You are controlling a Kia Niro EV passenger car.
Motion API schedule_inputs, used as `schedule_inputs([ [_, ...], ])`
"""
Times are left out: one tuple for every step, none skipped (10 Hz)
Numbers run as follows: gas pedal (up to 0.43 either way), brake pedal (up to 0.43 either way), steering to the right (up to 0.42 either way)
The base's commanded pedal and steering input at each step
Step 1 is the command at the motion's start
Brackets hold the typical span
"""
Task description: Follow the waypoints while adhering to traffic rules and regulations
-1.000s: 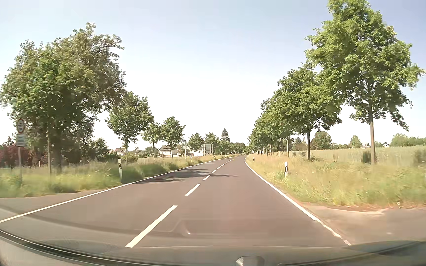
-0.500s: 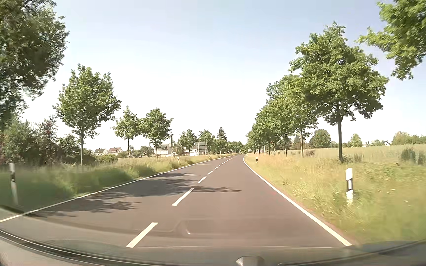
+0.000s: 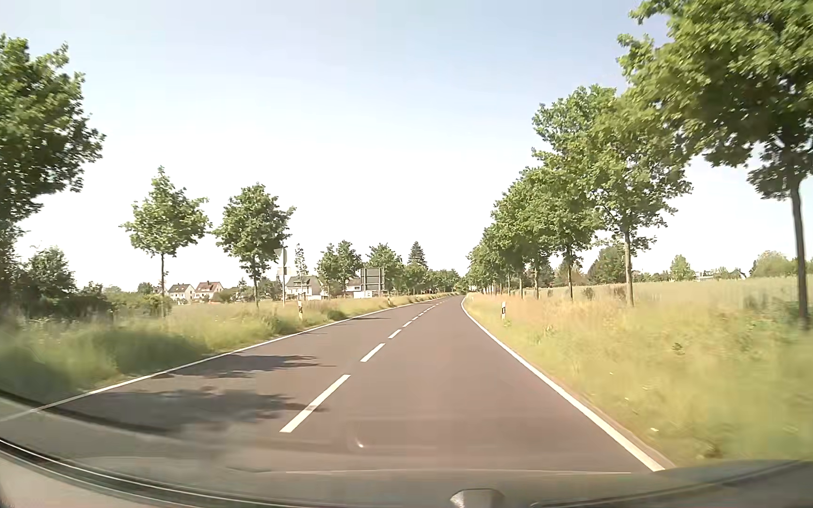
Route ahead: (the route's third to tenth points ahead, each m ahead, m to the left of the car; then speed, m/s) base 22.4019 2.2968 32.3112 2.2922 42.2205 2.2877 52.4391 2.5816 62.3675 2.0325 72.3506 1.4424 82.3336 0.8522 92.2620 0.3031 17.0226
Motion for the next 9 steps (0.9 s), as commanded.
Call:
schedule_inputs([
  [0.319,0.024,0.002],
  [0.311,0.024,0.002],
  [0.311,0.024,0.002],
  [0.311,0.03,0.002],
  [0.299,0.024,0.002],
  [0.299,0.024,0.002],
  [0.287,0.024,0.002],
  [0.268,0.024,0.003],
  [0.24,0.024,0.003],
])
